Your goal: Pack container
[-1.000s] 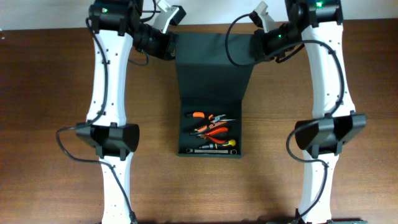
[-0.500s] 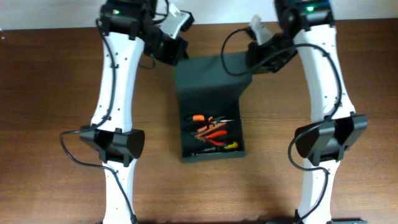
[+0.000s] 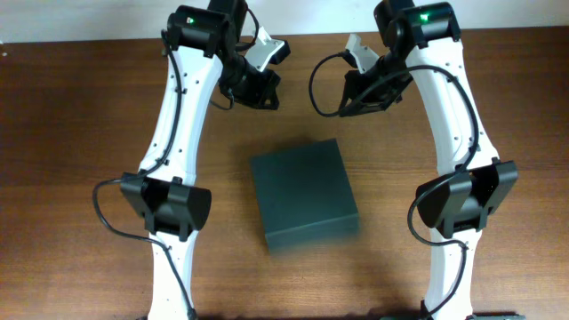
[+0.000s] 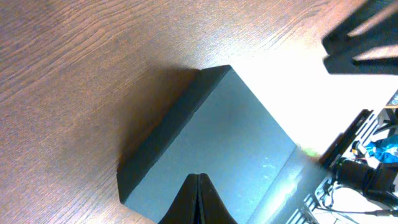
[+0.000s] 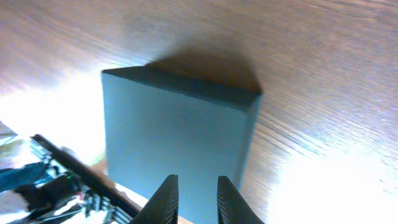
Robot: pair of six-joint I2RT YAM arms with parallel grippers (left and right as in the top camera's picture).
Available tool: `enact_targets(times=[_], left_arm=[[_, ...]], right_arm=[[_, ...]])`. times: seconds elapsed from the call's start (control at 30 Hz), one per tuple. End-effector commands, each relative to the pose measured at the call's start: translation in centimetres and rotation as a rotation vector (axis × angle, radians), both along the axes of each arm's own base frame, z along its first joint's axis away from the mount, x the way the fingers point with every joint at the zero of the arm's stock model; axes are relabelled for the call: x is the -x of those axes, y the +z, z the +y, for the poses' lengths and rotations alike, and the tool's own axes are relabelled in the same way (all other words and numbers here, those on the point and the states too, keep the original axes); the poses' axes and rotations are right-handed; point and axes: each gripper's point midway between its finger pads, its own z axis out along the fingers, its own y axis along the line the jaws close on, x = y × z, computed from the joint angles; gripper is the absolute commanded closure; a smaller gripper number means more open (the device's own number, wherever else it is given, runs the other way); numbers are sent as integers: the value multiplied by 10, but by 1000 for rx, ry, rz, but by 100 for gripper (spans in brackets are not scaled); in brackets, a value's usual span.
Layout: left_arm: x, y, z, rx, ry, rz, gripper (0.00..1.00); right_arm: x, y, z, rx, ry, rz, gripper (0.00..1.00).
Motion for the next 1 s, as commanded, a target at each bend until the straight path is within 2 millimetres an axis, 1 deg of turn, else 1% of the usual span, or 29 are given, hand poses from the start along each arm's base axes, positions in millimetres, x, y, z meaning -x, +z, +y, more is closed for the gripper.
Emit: enact_targets(times=[0.0,0.03,0.07,0.1,0.13,0.23,0.3,0.37,0.43,0.5,0.57,0.67,0.73,0.8,0.87,0.93,0.97], left_arm=[[14,41,-2,40,-6,-79,98],[14,44,0,32,-3,-92,98],[14,47,5,7,5,-112,98],[13,48,12,-32,16,-135,98],[11,50,20,-80,31,-162,98],[3,54,50,-246,84,-241,98],[-1,57,69,-342,116,-283,98],[-3,59,78,-389,133,-303,98],[-4,59,84,-423,143,-312,98],[-6,56,94,-483,159,-313,98],[-7,51,109,-555,213,-301,98],[-3,44,116,-580,231,-267,98],[1,40,122,-592,236,-245,98],[5,41,130,-600,252,-234,98],[10,46,140,-598,289,-228,98],[16,54,153,-595,321,-232,98],[23,65,167,-588,366,-241,98]], right_arm=[[-2,2,-24,116,-18,-40,82],[-3,2,-28,128,-24,-43,84],[-4,2,-33,142,-33,-49,89],[-4,4,-38,155,-40,-57,95],[-5,7,-44,170,-49,-69,96],[-2,25,-51,176,-62,-116,96],[1,37,-52,172,-66,-146,96],[6,51,-55,182,-73,-184,96],[9,61,-64,226,-115,-210,96],[18,71,-71,259,-136,-231,96],[33,76,-73,259,-135,-227,96],[60,70,-77,270,-127,-177,96],[78,60,-79,280,-117,-126,96],[97,44,-77,294,-84,-67,96],[107,30,-71,302,-50,-30,96],[112,18,-62,307,-16,-10,96],[116,7,-50,311,24,-2,96]])
